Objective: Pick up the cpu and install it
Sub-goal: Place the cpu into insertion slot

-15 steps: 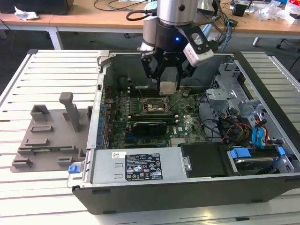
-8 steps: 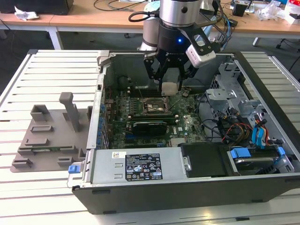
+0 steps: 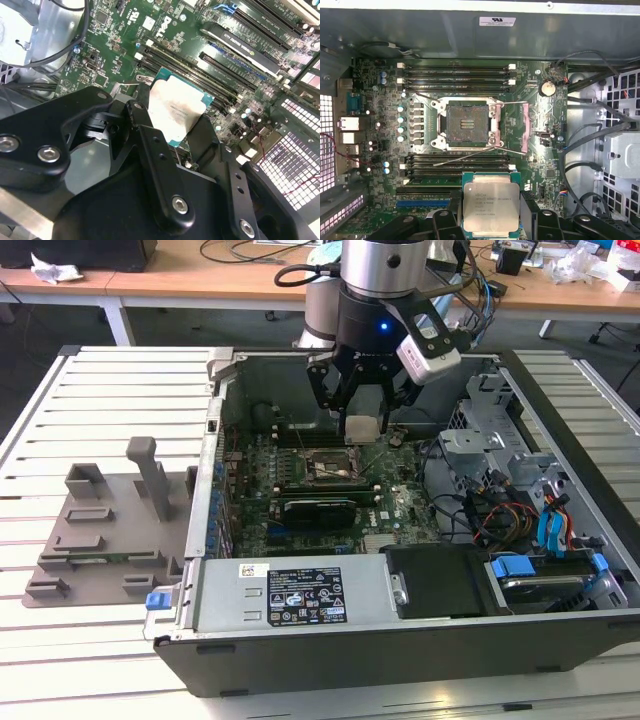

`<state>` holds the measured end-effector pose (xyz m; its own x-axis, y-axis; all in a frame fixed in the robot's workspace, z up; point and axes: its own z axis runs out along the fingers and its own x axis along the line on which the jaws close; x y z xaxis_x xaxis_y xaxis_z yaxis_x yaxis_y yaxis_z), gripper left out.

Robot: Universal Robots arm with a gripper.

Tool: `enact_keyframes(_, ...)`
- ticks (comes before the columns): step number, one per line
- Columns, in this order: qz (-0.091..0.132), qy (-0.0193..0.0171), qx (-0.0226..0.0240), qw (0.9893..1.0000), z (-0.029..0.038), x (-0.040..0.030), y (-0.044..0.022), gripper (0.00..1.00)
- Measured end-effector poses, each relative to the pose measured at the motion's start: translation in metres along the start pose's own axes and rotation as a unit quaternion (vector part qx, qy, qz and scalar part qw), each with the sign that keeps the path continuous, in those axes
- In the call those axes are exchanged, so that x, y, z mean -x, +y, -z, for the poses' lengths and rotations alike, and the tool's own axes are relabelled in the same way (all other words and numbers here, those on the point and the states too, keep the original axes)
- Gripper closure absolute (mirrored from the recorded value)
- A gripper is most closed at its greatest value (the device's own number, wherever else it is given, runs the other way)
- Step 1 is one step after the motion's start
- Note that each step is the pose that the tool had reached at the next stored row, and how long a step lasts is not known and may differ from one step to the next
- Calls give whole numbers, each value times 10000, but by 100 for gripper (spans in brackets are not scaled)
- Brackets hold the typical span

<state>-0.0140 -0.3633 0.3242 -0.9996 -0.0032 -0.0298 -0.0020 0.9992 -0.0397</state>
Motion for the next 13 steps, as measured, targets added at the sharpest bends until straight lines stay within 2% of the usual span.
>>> enact_keyframes(3, -25, 1, -1, 10000, 0, 1, 0, 45)
enact_keyframes(6, -186, 7, -6, 9998, 0, 1, 0, 45)
enact_keyframes(13, -407, 16, -16, 9992, 0, 1, 0, 45)
